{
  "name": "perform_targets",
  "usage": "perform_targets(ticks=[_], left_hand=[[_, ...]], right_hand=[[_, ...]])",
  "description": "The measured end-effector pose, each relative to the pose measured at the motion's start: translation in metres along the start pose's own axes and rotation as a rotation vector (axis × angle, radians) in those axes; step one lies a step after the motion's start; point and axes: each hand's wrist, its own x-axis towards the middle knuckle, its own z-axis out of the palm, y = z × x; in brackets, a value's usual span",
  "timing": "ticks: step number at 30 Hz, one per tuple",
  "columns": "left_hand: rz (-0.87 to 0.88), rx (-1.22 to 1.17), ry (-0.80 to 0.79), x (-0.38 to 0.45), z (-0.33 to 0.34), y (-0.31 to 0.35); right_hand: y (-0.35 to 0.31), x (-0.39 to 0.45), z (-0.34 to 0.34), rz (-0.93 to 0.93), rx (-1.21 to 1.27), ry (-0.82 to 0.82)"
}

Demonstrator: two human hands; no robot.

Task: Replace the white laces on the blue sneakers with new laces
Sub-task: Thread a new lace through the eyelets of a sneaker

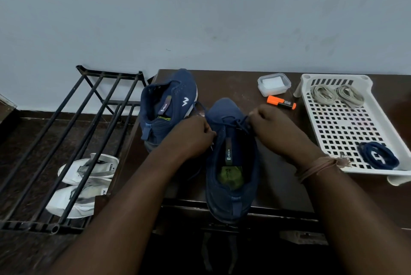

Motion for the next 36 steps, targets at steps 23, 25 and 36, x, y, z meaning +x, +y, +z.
perform_targets(ticks=[23, 25, 36], left_hand=[[-0.138, -0.311, 0.227, 0.010, 0.006, -0.003], [-0.134, -0.314, 0.237, 0.011, 0.006, -0.003], [-0.117, -0.365, 0.249, 0.015, 0.006, -0.007]], right_hand=[[-0.008, 0.001, -0.032, 0.220, 1.268, 0.375], [-0.005, 0.001, -0.027, 0.185, 1.158, 0.391], [0.006, 0.000, 0.005, 0.109, 0.064, -0.049]])
